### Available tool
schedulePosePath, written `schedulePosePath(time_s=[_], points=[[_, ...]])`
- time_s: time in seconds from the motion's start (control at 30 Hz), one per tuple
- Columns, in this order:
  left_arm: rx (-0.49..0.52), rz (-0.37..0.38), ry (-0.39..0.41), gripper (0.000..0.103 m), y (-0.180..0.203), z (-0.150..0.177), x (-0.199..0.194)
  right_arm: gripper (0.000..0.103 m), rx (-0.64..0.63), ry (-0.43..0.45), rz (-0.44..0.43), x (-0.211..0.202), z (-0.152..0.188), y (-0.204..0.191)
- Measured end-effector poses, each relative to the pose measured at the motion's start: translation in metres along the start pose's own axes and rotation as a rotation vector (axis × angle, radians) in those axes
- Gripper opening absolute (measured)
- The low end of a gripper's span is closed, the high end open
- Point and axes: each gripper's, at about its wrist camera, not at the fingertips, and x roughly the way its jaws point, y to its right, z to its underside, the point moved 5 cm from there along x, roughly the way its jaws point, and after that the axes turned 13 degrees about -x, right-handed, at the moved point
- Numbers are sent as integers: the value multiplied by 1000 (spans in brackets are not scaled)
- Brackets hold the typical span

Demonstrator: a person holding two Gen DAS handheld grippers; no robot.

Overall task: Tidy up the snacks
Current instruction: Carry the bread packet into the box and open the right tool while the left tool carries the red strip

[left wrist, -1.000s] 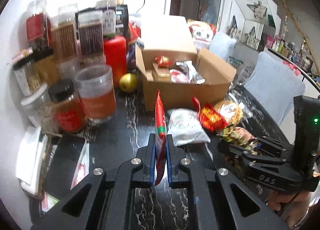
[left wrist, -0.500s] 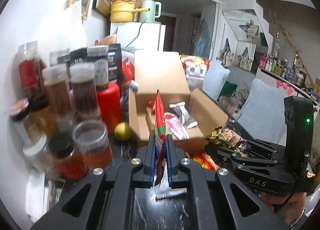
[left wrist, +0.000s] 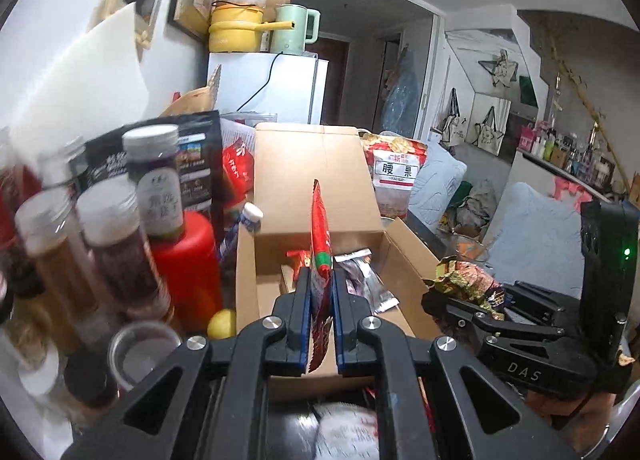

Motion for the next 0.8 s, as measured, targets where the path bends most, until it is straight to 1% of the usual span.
schedulePosePath(time_s=[0.2,0.33,0.5,0.6,0.67,0.8], points=[[13,10,-12,9,9,-15,36,45,28,5,20,22,-15,29],[-12,19,-25,9,11,-21,58,45,26,12,46,38,-28,43],[-37,28,-56,9,11,-26,89,45,24,0,42,62,-40,58],[-25,19,-77,9,12,-25,105,45,33,-3,49,75,-44,65],[-21,16,-94,9,9,-22,113,45,35,-21,63,85,-44,69],[-25,4,-125,9,1,-17,130,45,42,-58,63,100,-38,71]])
